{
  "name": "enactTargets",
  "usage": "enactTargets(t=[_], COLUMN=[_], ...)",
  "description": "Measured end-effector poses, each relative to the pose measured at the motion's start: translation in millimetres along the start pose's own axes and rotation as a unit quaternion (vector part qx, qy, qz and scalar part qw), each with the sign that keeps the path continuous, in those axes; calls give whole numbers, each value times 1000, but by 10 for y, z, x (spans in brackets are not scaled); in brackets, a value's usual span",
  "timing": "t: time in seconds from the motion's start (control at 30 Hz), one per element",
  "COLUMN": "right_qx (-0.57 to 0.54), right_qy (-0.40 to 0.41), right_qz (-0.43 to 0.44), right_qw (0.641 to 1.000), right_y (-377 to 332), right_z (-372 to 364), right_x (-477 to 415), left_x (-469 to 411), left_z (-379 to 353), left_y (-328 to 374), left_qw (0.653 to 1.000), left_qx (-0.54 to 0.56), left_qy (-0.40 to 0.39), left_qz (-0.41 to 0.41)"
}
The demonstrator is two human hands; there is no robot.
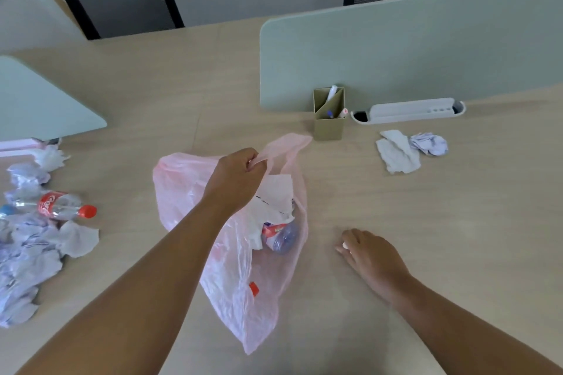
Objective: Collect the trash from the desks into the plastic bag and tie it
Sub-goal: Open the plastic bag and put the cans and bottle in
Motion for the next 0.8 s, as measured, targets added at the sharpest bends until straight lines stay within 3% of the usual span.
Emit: enactTargets(t=[0.17, 0.3, 0.4, 0.5, 0.63, 0.8], right_qx=[-145, -292, -230, -166, -71, -4], right_qy=[109, 55, 92, 126, 38, -31], right_qz=[8, 38, 12, -73, -204, -275], right_qw=[983, 954, 969, 975, 976, 961], right_y=[-358, -692, -505, 36, 917, 1753], right_z=[394, 547, 587, 500, 293, 266], right_x=[-525, -1145, -1224, -1014, -680, -633], left_x=[-12, -6, -4, -11, -68, -251], left_z=[106, 307, 407, 372, 135, -201], left_y=[-18, -61, -65, -74, -22, 139], left_qw=[1000, 999, 998, 998, 999, 1000], left_qx=[0, -1, 7, 12, 17, 14], left_qy=[14, 43, 61, 59, 33, -5], left_qz=[4, 10, 14, 23, 28, 21])
Point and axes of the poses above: each hand's wrist, its own x-axis away from the middle knuckle, its own z-axis out of the back of the hand, y = z × x, the point moved 7 cm from there along -x, towards the middle knuckle, and after that the axes turned 14 degrees about z, right-handed, at the moved point
